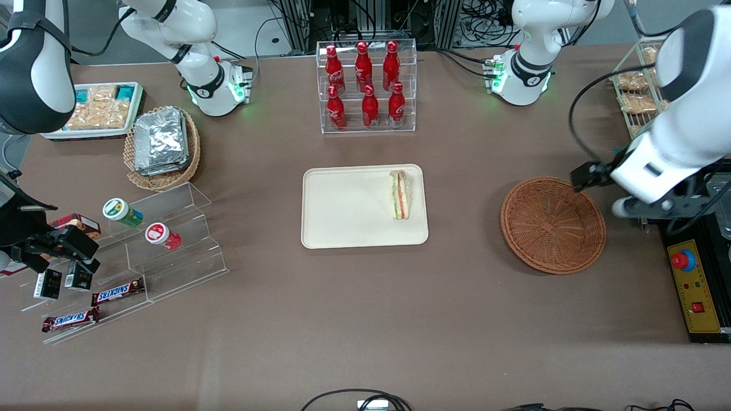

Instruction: Place sandwich from basket to tray

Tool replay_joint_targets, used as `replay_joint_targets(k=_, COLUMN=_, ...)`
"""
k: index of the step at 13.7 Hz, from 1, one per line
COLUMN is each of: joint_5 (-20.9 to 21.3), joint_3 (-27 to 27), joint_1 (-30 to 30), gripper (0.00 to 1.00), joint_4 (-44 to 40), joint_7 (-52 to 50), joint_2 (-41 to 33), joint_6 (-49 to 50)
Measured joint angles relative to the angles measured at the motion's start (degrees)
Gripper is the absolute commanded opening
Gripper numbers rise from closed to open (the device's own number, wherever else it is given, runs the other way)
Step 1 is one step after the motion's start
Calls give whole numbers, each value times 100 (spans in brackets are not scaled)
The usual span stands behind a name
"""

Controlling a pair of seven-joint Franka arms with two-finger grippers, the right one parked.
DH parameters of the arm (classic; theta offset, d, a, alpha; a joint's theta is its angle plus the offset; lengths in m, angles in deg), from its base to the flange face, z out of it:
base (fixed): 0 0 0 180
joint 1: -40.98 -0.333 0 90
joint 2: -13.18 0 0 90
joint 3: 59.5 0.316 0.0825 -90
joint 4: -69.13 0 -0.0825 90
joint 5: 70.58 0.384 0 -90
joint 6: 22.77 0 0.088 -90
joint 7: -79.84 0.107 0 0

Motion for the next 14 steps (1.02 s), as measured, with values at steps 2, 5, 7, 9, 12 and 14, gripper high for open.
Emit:
replay_joint_targets(k=2, joint_5=-21, joint_3=251, joint_1=-2, gripper=100, joint_4=2, joint_7=556, joint_2=-226, joint_6=192)
replay_joint_targets(k=5, joint_5=-33, joint_3=373, joint_1=-2, gripper=100, joint_4=6, joint_7=936, joint_2=-440, joint_6=261)
replay_joint_targets(k=7, joint_5=-40, joint_3=363, joint_1=14, gripper=100, joint_4=11, joint_7=972, joint_2=-458, joint_6=261)
replay_joint_targets(k=9, joint_5=-45, joint_3=356, joint_1=30, gripper=100, joint_4=29, joint_7=977, joint_2=-454, joint_6=261)
replay_joint_targets(k=12, joint_5=-47, joint_3=353, joint_1=27, gripper=100, joint_4=42, joint_7=982, joint_2=-444, joint_6=289)
replay_joint_targets(k=14, joint_5=-47, joint_3=353, joint_1=25, gripper=100, joint_4=45, joint_7=1083, joint_2=-440, joint_6=325)
